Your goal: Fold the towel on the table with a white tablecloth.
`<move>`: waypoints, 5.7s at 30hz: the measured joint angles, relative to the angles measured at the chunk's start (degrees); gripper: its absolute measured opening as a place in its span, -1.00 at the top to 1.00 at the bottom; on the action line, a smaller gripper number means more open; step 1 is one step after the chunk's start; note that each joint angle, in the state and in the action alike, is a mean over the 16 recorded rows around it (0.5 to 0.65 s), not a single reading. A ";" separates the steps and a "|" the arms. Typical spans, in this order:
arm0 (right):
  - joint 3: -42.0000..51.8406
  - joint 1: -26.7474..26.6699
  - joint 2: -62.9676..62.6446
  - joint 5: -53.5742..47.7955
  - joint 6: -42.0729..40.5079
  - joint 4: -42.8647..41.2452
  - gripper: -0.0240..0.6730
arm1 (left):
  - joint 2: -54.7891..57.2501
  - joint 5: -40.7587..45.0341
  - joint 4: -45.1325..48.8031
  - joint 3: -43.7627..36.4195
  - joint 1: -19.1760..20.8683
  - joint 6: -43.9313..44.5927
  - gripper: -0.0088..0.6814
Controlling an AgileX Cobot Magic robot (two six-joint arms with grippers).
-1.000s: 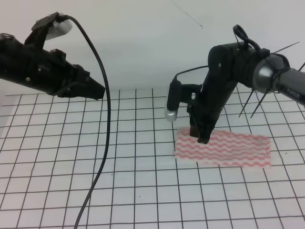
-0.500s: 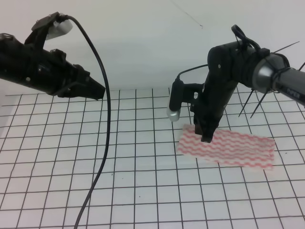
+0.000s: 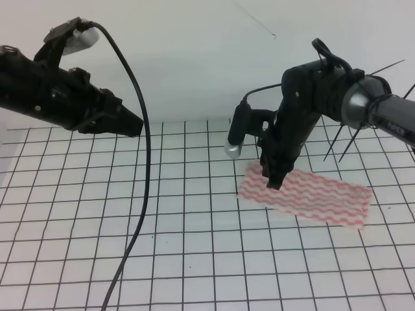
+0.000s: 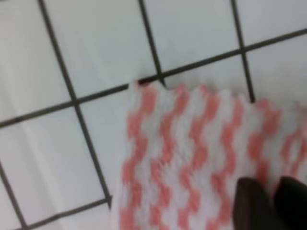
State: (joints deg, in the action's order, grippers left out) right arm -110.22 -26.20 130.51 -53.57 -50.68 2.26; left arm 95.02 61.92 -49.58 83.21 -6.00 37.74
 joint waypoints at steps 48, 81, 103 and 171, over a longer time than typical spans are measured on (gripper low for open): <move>38.51 16.44 -23.43 -0.33 43.35 14.63 -0.05 | 0.00 4.78 -8.07 0.00 -0.35 5.67 0.97; 41.80 17.02 -20.58 10.93 53.46 16.50 -0.04 | 0.02 4.62 -8.64 0.01 -0.59 6.31 0.98; 40.93 17.02 -19.52 10.07 49.42 15.03 0.67 | 0.00 4.73 -8.70 0.00 -0.59 6.26 0.97; 30.19 17.02 -20.91 -4.02 36.67 7.43 0.92 | 46.78 -7.87 -9.59 36.37 -25.66 -3.83 0.97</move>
State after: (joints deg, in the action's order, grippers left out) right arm -80.03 -9.18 109.60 -57.60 -14.01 9.69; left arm 141.80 54.05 -59.17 119.57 -31.65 33.91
